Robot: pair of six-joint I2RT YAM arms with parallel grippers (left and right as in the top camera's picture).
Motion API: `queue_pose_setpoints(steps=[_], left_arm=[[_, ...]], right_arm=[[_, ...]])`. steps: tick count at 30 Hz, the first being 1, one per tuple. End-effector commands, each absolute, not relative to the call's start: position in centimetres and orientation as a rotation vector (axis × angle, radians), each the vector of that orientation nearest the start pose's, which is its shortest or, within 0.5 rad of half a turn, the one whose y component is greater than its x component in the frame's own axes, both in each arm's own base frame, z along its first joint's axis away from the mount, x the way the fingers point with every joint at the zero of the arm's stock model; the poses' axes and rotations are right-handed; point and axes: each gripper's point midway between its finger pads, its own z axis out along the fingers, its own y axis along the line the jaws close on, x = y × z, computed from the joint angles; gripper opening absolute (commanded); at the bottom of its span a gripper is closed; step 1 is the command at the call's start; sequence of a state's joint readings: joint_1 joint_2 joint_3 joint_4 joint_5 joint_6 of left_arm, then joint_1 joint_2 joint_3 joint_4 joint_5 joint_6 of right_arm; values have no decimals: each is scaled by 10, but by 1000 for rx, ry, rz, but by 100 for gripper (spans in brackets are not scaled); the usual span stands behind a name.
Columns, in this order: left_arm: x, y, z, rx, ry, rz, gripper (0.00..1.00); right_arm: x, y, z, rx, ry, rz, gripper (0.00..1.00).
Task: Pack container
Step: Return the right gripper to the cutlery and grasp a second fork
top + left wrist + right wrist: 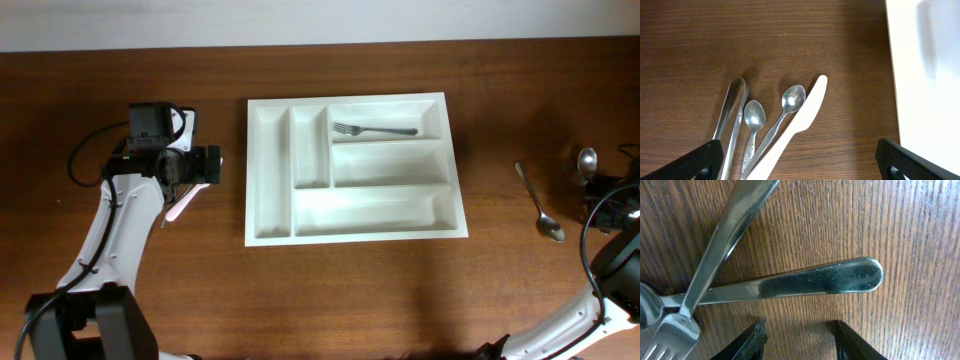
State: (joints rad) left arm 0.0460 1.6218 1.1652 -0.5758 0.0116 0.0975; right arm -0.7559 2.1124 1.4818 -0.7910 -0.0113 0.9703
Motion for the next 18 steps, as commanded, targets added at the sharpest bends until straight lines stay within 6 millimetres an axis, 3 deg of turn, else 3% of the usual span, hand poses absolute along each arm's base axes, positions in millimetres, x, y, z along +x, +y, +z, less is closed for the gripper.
queue_pose_setpoints(steps=[1, 7, 11, 15, 17, 18], left_arm=[[411, 14, 115, 91, 2591, 28, 99], [411, 14, 115, 91, 2591, 28, 99], [411, 14, 115, 91, 2591, 28, 99], [411, 14, 115, 91, 2591, 29, 99], [411, 14, 115, 91, 2591, 28, 99], [411, 14, 115, 91, 2591, 29, 99]], right_arm=[[304, -287, -18, -2476, -2092, -5, 44], [304, -281, -18, -2445, -2098, -44, 43], [339, -274, -5, -2321, -2322, -318, 41], [365, -287, 35, -2258, -2545, -390, 41], [377, -297, 63, -2087, -2799, -362, 45], [378, -300, 72, -2056, -2841, -329, 45]])
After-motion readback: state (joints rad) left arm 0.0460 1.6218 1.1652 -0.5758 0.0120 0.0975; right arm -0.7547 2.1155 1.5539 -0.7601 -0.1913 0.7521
